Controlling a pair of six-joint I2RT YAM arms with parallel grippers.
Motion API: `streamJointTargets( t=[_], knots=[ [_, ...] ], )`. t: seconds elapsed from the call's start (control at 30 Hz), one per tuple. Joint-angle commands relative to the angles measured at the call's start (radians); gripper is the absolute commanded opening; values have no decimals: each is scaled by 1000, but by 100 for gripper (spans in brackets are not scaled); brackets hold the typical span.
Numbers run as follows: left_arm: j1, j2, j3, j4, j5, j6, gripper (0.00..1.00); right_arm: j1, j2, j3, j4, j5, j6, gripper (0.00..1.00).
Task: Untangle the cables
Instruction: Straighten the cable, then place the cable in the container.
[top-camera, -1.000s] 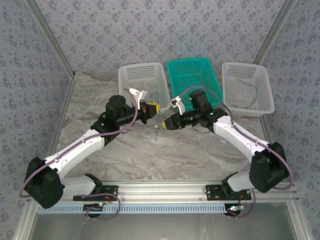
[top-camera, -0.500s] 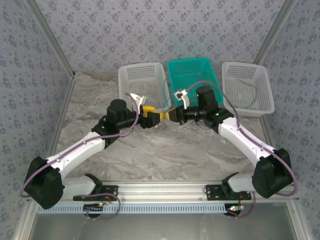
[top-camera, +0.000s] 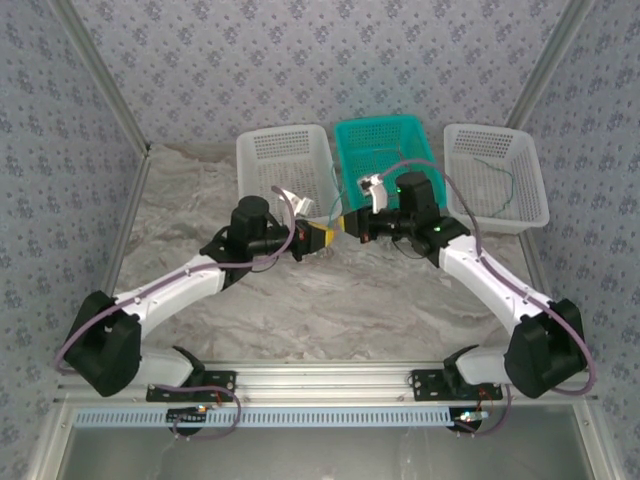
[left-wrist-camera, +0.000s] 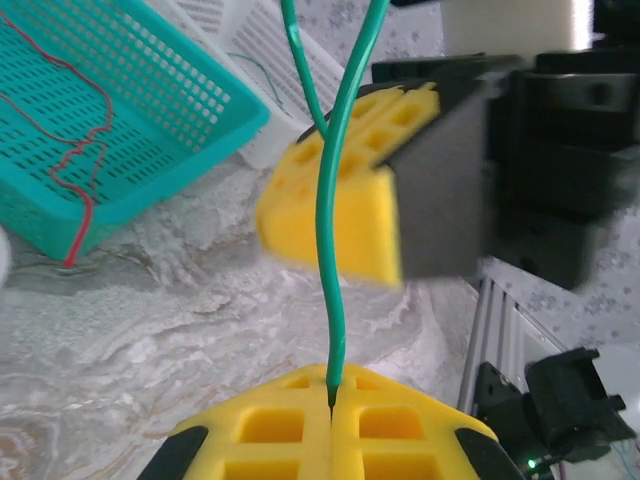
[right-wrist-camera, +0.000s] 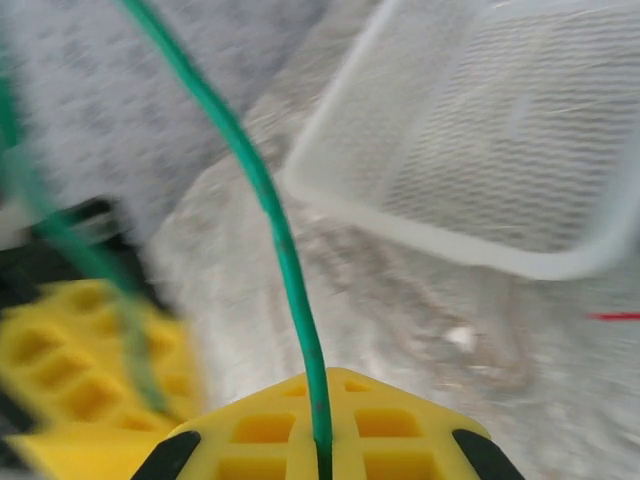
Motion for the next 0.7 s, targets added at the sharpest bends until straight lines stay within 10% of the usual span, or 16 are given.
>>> streamJointTargets(
  t=[0.0,0.23,0.43,0.67],
  knots=[
    [32,-150,-3,-106,-109,51,0,-126,-81,-60,-58,326,55,0],
    [116,-325,-47,-283,-193,90,0,-416,-139,-123,-96,484,161,0],
    [138,-358,-100,-257,-254,39,0,-472,-155,-109,-169,607,303,0],
    [141,-318,-97,-101,-116,-24,0,-504,-147,-58,-76,358,465,0]
  ],
)
